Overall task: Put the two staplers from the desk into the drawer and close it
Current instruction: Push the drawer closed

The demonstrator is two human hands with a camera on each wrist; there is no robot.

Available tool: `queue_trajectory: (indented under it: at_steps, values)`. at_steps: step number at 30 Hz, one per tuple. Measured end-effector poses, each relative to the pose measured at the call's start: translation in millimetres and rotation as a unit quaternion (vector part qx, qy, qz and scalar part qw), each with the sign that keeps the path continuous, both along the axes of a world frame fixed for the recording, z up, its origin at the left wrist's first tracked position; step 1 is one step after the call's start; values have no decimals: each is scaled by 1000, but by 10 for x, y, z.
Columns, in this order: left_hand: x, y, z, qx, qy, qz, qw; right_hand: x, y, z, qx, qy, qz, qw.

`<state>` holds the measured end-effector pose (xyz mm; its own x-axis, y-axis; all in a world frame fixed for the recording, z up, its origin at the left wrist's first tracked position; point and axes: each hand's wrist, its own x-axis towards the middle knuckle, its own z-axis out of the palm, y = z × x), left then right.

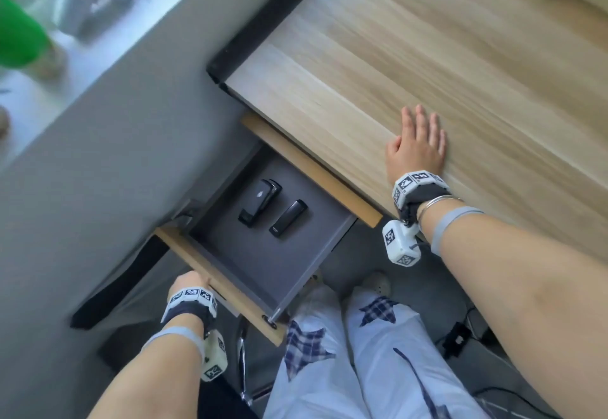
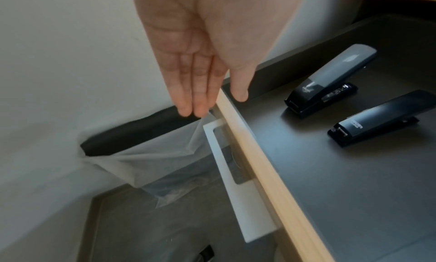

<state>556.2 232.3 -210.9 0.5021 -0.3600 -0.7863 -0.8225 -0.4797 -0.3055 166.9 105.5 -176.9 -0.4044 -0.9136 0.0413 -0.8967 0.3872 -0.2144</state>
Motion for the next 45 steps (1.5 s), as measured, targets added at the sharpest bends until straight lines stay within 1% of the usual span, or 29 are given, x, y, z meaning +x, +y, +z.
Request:
queue_trajectory:
  at_steps: [5,6,8,11,13,15,17,25,28,34,36,38,41,45]
  values:
    - [-287,125,-156,41,5,31,999,-9,3,-10,3,7,1,1000]
    - [-345,126,-166,46,1,24,999,-10,3,-13,1,8,0,1000]
    - [-458,129,-126,64,-2,-26,998,-8,6,-24,2,11,0,1000]
    - [-508,66,-113,80,15,-43,996,-9,-2,-30,-8,14,2,1000]
    - [-493,3,-162,65,7,15,998,-11,0,-40,-6,15,0,1000]
    - [-500,-94,-233,21,9,92,995,-11,-4,-40,-13,13,-1,1000]
    - [-588,-169,-250,-5,19,126,992,-10,-5,-35,-24,9,1,1000]
    - [-988,-549,-293,-128,75,167,975,-7,8,-24,-18,9,4,1000]
    - [-1172,-646,-291,-185,106,204,955,-12,7,-13,-8,6,5,1000]
    - [-1497,-937,-339,-235,185,210,931,6,6,-15,-19,23,3,1000]
    - [-1558,-1037,-387,-249,229,249,908,12,6,-10,-18,22,1,1000]
    - [-1622,-1132,-424,-257,277,307,873,13,2,1,-15,25,1,1000]
    - [-1727,-1263,-463,-264,337,361,828,17,-2,10,-4,24,2,1000]
    - [-1834,-1410,-489,-251,385,384,800,14,-10,17,-5,27,-2,1000]
